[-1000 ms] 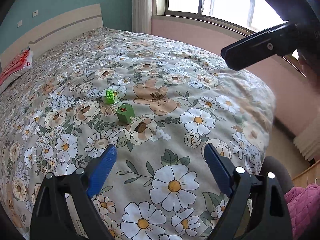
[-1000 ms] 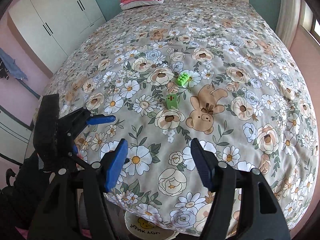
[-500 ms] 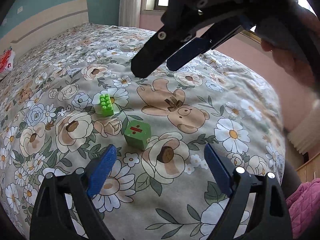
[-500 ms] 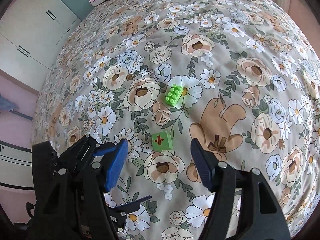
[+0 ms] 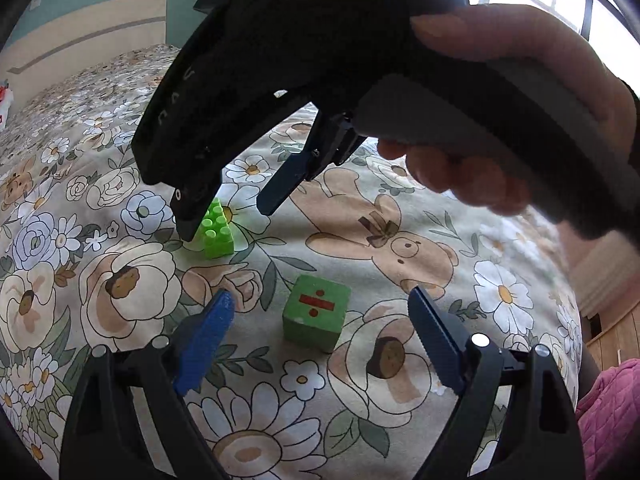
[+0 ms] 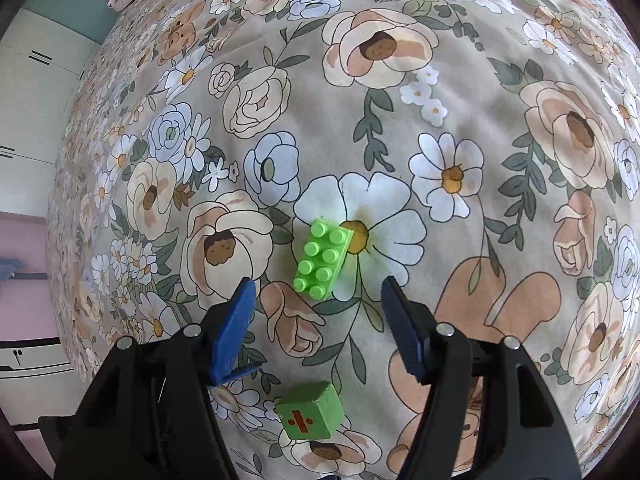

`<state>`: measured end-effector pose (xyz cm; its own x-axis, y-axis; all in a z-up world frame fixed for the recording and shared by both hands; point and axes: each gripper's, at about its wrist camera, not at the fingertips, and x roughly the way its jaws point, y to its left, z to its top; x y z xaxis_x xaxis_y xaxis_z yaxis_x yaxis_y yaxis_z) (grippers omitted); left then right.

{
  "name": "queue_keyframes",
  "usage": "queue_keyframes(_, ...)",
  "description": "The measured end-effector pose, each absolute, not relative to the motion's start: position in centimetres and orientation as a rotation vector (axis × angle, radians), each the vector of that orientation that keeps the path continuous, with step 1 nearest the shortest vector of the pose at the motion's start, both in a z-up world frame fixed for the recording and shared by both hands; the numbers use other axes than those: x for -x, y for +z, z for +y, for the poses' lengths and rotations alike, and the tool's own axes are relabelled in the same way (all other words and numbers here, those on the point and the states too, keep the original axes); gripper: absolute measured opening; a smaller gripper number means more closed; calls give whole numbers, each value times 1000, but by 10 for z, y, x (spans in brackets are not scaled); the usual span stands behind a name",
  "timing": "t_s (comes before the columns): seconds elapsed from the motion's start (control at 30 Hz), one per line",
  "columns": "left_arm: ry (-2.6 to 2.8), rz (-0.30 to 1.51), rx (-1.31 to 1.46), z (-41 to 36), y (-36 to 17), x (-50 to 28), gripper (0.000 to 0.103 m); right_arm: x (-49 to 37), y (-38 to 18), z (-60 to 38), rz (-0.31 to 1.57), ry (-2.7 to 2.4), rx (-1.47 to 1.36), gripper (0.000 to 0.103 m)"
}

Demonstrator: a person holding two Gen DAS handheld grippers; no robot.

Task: Collect trash
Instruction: 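Grasp the green divide-sign cube with the left tool while the right tool grasps the green Lego brick, then lift and carry the green cube and Lego brick with both tools over the bin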

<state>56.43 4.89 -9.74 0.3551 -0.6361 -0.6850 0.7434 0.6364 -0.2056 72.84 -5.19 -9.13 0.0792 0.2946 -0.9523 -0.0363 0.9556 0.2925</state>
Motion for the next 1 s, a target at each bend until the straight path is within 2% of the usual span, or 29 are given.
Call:
queue_keyframes(0.07,-906,822,-149,47,-101,-568,81,-732,-100,-47,1495,237,-164,65)
queue_keyframes(0.13,-918,848,-150,43,-105,-571,64,-734,-105,-42,1489,228,-118,65)
queue_keyframes(0.23,-922,883,-179,36,-112,-572,55,-734,-111,-33,1477,214,-39,63)
queue_keyframes(0.3,-910,885,-203,33,-115,-570,50,-733,-113,-27,1466,201,12,59)
queue_keyframes(0.33,-906,885,-207,31,-115,-570,42,-732,-113,-25,1458,198,31,52)
queue_keyframes(0.37,-896,885,-208,31,-115,-570,39,-732,-113,-24,1452,203,37,47)
queue_keyframes(0.4,-885,892,-202,31,-115,-571,37,-732,-112,-23,1450,207,35,45)
queue_keyframes(0.57,-842,902,-168,31,-117,-572,36,-730,-110,-20,1427,231,67,23)
queue_keyframes(0.63,-815,909,-150,32,-116,-570,34,-723,-109,-19,1408,242,81,23)
queue_keyframes(1.0,-623,966,-91,48,-94,-543,34,-684,-71,-52,1362,275,48,23)
